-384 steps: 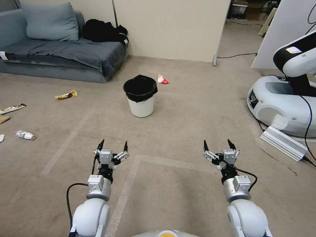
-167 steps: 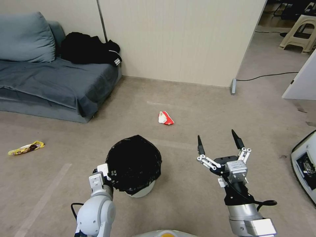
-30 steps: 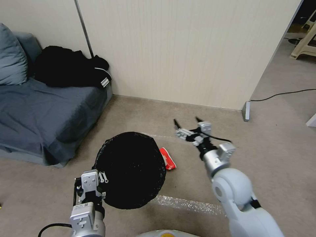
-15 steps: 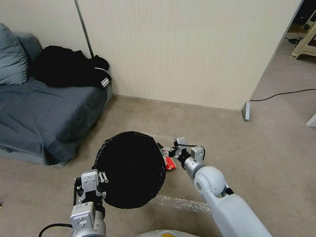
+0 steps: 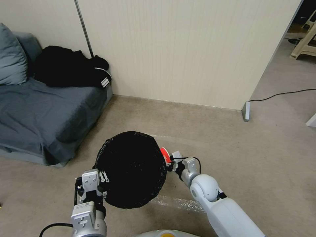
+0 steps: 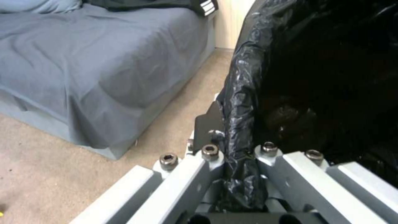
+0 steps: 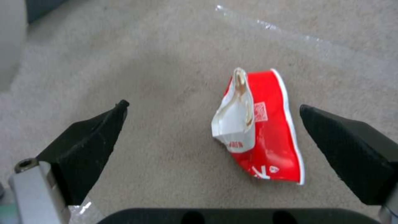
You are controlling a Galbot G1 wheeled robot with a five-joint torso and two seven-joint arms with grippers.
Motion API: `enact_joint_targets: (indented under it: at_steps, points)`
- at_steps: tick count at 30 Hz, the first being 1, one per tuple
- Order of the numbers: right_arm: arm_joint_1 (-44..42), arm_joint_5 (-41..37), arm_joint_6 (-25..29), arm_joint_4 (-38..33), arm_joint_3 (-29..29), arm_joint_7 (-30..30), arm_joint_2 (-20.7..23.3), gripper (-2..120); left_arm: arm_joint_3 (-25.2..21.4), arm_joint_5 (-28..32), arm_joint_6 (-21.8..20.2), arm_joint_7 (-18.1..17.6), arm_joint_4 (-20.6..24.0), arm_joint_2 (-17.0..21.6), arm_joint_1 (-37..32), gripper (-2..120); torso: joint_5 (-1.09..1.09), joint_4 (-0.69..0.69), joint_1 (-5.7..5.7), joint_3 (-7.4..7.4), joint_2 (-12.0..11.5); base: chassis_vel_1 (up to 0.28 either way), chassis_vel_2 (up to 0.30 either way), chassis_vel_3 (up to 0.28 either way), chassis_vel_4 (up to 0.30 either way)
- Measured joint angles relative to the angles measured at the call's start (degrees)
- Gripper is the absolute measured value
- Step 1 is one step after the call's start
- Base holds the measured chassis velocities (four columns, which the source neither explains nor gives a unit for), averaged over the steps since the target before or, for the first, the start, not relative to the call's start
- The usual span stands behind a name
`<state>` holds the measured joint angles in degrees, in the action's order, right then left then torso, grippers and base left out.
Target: Pick up the trash bin, then pick up the garbage from the floor and place it into the trash bin.
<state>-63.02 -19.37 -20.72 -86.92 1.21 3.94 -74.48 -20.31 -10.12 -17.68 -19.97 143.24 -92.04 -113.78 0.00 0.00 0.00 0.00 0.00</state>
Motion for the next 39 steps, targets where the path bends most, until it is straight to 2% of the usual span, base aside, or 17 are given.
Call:
enact_joint_targets:
  at_steps: [12,23,32,39]
  points:
    - [2.1,3.8,3.7,7.1,-1.3,1.5,-2.3,100,0.6,-0.6,0.1,0.0,0.0,-0.1,0.0,0,0.0,0.0,0.0,0.0,0.0,0.0,0.0,0.0,0.0]
    - [6.6,8.0,9.3,15.6,-3.6,2.8,-4.5,100,1.7,-1.8,0.6,0.0,0.0,-0.1,-0.2,0,0.01,0.0,0.0,0.0,0.0,0.0,0.0,0.0,0.0]
    - [9.4,10.1,12.6,25.8,-2.7,3.1,-6.8,100,1.4,-2.0,0.7,0.0,0.0,-0.1,-0.6,0,0.01,0.0,0.0,0.0,0.0,0.0,0.0,0.0,0.0]
    - [11.2,11.0,16.1,30.8,-1.6,4.8,-7.5,99,1.4,-2.6,0.9,0.0,0.0,-0.1,-1.0,0,0.0,0.0,0.0,0.0,0.0,0.0,0.0,0.0,0.0]
